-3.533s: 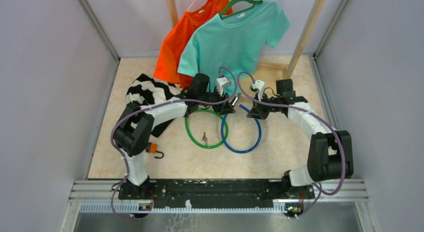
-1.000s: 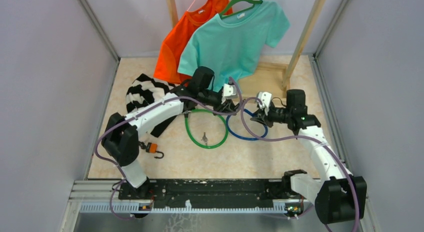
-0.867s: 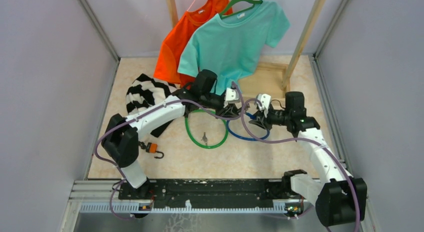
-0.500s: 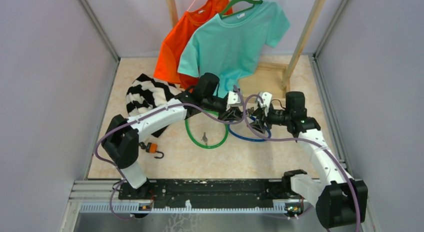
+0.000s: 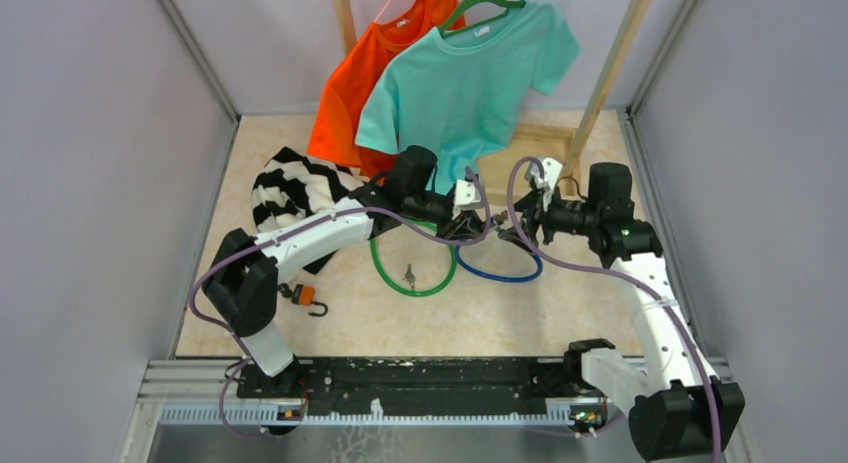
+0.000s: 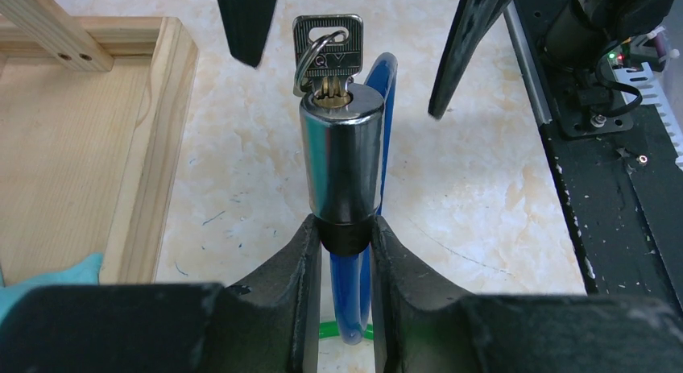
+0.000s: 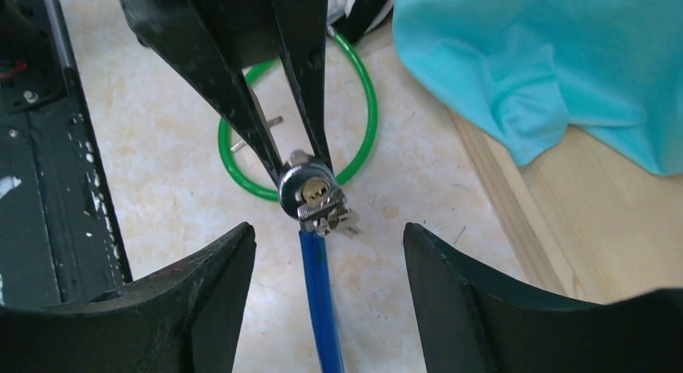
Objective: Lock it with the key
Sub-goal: Lock the lock.
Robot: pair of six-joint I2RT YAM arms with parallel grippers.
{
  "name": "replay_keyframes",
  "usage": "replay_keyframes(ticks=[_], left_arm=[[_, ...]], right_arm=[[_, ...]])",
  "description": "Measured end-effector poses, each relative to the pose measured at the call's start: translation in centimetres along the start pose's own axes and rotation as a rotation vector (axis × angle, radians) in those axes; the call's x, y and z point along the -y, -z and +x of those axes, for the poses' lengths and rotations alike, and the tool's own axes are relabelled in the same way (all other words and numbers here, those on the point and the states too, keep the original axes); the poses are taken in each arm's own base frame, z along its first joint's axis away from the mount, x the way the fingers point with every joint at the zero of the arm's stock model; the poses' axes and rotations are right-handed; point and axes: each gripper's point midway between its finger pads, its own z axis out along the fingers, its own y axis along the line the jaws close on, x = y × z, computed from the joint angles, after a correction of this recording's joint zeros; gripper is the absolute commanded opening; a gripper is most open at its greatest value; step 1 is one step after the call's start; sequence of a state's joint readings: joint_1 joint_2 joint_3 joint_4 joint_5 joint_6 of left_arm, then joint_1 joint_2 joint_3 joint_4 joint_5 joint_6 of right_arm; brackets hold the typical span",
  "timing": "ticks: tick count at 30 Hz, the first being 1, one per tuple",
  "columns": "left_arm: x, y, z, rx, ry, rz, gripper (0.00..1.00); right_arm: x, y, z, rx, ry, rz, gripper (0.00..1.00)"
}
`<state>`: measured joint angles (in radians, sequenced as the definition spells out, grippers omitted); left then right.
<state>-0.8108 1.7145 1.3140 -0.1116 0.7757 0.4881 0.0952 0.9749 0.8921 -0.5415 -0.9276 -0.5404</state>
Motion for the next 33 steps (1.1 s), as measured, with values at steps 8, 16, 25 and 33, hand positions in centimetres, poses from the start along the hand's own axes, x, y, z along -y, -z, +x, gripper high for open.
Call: replay_keyframes(ticks=[8,16,25,33], left_arm=[[-0.2,0.0,0.0,-0.001,0.015,-0.012,0.0],[-0.3,0.0,0.0,-0.003,0.021,-0.02,0.0],[-0.4,0.0,0.0,-0.005,0.023,-0.025,0.0],[-0.4,0.0,0.0,-0.005,0.023,-0.025,0.0]], right_arm=[[-0.2,1.4,-4.8,0.056,-0.089,0.021,0.56],[0.7,0.7,-4.4,0.014,-0.249,0.029,0.45],[0.6,0.4,-3.6,-0.016,-0.286,0.024,0.28],[0.3,0.2,-3.6,-0.017,-0.275,0.008,0.16]])
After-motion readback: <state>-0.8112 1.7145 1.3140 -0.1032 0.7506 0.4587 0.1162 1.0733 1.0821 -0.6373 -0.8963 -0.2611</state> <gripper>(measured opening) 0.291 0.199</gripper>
